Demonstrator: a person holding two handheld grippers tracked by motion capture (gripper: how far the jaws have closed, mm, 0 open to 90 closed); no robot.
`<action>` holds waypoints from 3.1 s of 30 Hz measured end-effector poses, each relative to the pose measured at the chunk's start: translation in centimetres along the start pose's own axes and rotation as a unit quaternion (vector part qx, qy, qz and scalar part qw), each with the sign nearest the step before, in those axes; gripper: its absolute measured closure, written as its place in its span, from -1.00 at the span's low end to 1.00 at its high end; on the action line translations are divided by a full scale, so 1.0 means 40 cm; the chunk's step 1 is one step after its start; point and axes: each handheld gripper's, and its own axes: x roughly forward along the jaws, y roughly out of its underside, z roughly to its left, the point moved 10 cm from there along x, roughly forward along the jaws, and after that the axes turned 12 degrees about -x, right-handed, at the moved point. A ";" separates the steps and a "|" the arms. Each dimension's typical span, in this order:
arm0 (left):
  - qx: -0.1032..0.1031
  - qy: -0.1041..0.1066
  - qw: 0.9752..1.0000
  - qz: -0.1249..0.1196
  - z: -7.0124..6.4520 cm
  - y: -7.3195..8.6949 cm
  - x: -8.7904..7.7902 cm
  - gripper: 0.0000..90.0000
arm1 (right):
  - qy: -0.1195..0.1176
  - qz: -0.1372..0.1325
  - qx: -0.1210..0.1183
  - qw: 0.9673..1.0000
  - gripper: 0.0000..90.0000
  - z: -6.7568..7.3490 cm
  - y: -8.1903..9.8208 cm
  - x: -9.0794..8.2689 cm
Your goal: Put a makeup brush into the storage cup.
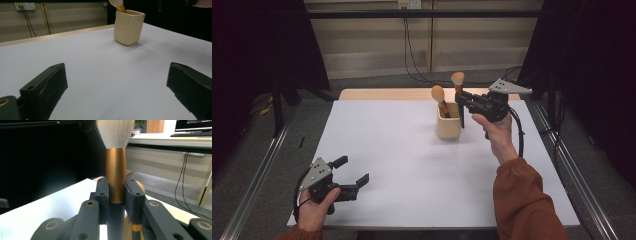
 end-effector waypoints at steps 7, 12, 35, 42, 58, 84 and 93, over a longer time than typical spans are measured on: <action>0.000 0.000 1.000 0.000 0.002 -0.001 -0.001 -0.94 | 0.010 -0.002 -0.006 1.000 0.66 -0.017 -0.025 0.021; -0.002 0.000 1.000 -0.001 0.003 -0.001 -0.001 -0.94 | 0.013 -0.010 -0.006 1.000 0.66 -0.018 -0.031 0.035; -0.002 0.002 1.000 0.003 0.002 0.001 -0.001 -0.94 | 0.046 0.009 -0.002 0.999 0.66 -0.078 0.003 0.113; -0.002 0.000 1.000 0.001 0.004 0.000 -0.003 -0.94 | 0.046 0.013 -0.008 0.999 0.66 -0.074 0.023 0.131; -0.002 0.003 1.000 0.004 0.001 0.002 -0.001 -0.94 | 0.054 0.024 0.001 0.998 0.66 -0.091 0.079 0.142; -0.001 0.002 1.000 0.003 0.003 0.000 -0.002 -0.94 | 0.060 0.037 0.024 0.997 0.66 -0.088 0.170 0.136; 0.001 0.001 1.000 0.003 0.003 0.000 -0.002 -0.94 | 0.058 0.032 0.027 0.997 0.66 -0.082 0.178 0.130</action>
